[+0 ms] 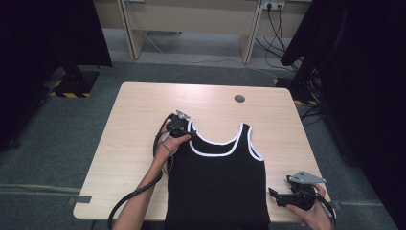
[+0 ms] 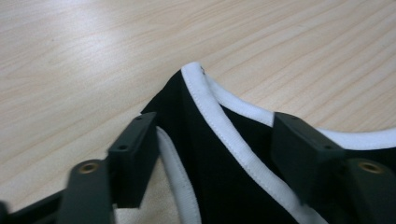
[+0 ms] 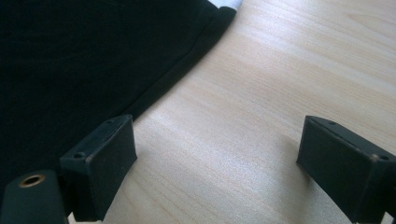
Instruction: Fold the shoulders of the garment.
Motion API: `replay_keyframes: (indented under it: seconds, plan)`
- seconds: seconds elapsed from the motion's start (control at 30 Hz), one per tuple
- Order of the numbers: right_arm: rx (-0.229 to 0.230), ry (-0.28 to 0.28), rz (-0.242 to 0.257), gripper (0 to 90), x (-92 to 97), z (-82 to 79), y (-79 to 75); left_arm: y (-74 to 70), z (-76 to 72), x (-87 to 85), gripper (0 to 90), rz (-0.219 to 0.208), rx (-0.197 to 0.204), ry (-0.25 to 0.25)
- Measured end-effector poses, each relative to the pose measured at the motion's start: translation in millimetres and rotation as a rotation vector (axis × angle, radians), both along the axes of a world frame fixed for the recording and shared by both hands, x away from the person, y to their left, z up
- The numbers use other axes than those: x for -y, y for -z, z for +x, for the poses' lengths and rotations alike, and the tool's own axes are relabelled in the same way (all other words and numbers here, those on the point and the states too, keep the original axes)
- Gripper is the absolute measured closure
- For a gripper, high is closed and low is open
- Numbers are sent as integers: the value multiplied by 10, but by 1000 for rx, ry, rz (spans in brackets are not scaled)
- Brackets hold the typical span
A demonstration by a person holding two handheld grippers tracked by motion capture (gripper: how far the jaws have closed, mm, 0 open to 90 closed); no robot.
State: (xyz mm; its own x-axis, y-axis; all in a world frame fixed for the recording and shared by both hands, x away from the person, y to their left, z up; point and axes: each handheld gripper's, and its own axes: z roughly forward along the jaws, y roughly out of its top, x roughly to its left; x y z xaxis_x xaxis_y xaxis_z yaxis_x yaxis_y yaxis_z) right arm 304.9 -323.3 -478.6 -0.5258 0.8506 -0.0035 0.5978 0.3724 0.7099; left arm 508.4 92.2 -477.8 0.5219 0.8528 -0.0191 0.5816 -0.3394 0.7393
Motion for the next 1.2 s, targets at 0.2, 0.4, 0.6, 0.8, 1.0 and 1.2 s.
replay_keyframes:
  seconds: [0.2,0.4,0.6,0.8,1.0,1.2]
  plan:
    - [-3,-9,0,121,-1,7,-1,-8,-28,15,714,-30,2,16]
    - [-3,-10,0,121,-1,8,-1,-206,-178,24,827,-86,24,43]
    - [-3,-9,1,121,-2,8,-1,-438,-467,21,823,-127,90,59]
    - [-4,-9,0,121,-2,9,-2,-450,-866,29,795,-146,137,76]
    - [-3,-10,0,121,-3,12,-1,-278,-1196,10,747,-160,130,95]
    - [-3,-11,-1,121,-4,14,-2,-171,-1408,7,587,-155,85,132]
